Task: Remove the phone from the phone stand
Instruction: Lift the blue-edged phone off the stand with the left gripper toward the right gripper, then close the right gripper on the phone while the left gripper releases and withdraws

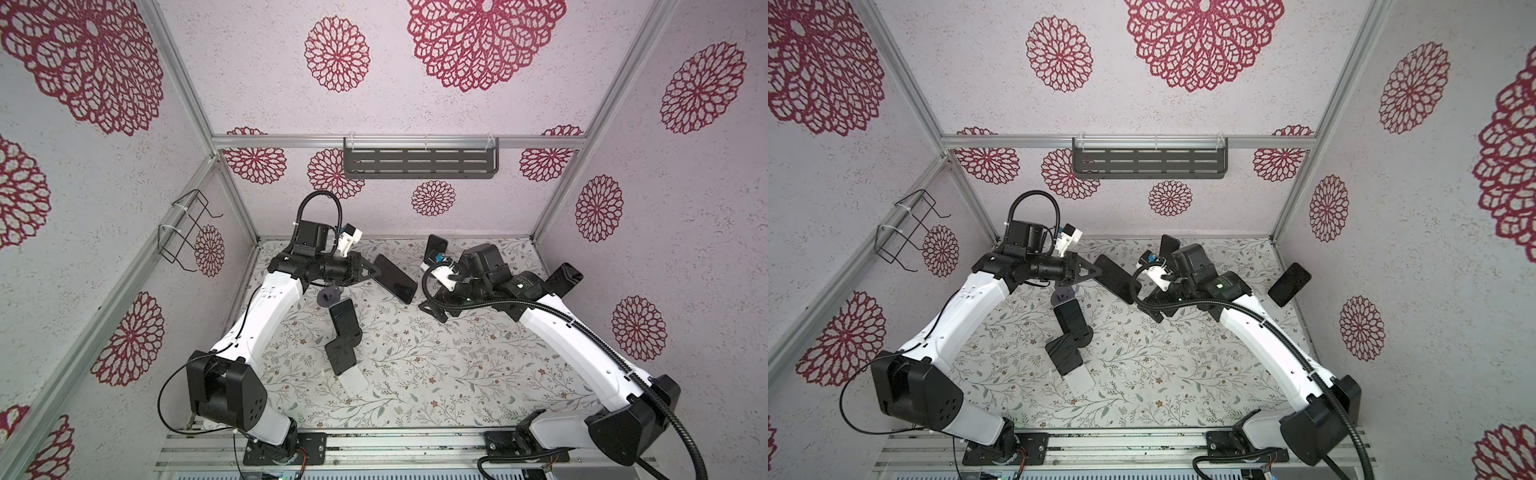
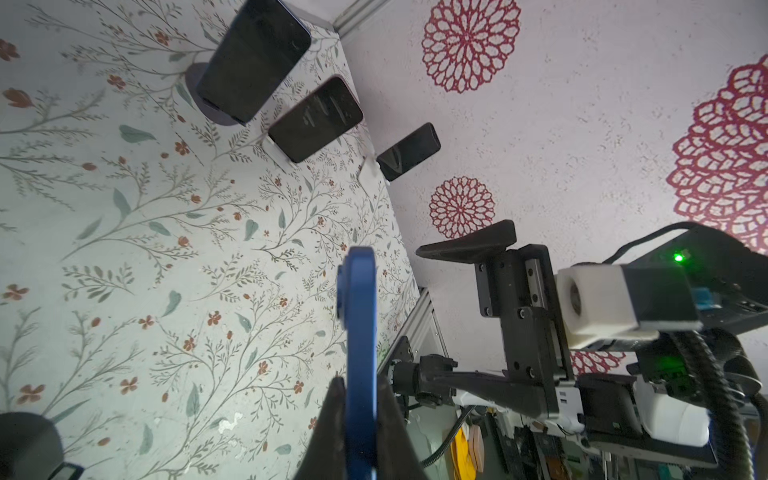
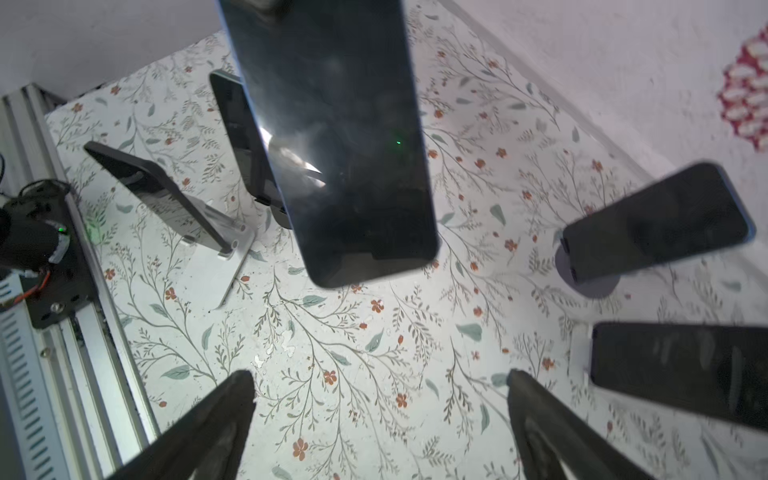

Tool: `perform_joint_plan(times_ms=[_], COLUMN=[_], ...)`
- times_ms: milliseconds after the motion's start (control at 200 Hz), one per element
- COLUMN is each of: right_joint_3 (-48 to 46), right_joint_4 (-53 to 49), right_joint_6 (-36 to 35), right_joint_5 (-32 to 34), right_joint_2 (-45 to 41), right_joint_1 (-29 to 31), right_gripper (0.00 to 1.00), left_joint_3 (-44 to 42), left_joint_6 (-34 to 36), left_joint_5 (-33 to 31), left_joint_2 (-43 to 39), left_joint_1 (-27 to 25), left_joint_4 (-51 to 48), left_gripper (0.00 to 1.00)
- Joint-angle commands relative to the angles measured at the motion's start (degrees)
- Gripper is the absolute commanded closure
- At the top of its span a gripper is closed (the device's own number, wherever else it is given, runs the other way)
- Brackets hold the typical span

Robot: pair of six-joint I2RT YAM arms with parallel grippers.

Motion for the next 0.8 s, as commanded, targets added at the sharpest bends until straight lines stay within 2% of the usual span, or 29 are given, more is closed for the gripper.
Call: perform_joint_plan(times_ms=[0,155,731,791], right_joint_3=[4.8,10.93,15.27,15.28], right_joint_4=[-0.38,-3.76,-2.59,-2.22], right_joint_6=[-6.2,-5.94,-4.76,-4.52], right_joint_5=[-1.25,-0.14,0.96,0.78], right_joint_2=[2.69,8.86,17.34,17.59], right_joint_1=[2.13,4.05,4.33,4.33], right_gripper=[0.01,0.01,0.01,0.04], left_joint_3=[-0.11,-0.83,-5.77,-5.95], left_joint_6=[1.31,1.39,0.88,0.79], left_joint_5=[4.85,5.95,8.48,8.39], left_joint_2=[0.78,1.9,0.7,0.82], left_joint_1=[-1.26,-1.68,-1.59,-1.57], left_joint_4=[3.54,4.38,8.74,8.87], left_gripper=[1.0,1.0,1.0,1.0])
